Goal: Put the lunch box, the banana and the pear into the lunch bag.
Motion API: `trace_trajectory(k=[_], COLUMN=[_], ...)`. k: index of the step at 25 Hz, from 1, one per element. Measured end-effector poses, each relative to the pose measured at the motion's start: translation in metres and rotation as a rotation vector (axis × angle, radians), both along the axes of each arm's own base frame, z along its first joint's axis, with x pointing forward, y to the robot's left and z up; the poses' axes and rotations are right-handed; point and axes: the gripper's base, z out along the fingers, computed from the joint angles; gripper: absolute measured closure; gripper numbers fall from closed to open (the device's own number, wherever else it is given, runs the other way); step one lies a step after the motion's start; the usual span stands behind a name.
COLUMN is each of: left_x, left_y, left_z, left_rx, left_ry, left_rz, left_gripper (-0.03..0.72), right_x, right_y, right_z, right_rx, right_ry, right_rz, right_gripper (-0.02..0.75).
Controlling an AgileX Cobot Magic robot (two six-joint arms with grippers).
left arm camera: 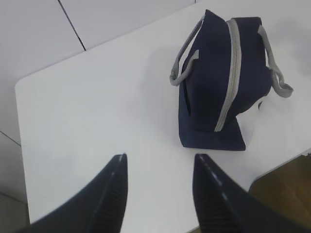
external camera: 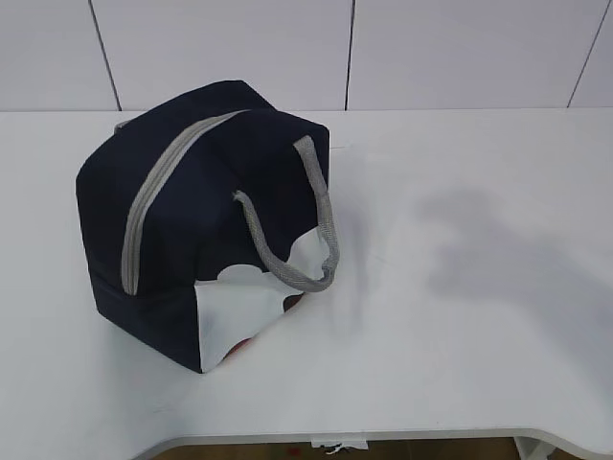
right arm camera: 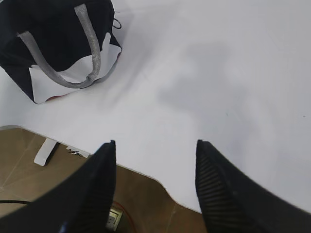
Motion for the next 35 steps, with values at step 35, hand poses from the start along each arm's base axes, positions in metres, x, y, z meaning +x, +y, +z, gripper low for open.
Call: trace_trajectory(k=[35], left_x=[-0.061], left_y=[0.022], left_z=[-0.17], left_rx=[-0.083], left_ry=[-0.046], left_rz=[0.003], left_gripper=[0.416], right_x=[-0.089], right_y=[-0.018], right_z=[-0.156], right_rx=[0.069], right_ry=[-0.149], right_rz=[0.002], right_gripper=[0.323])
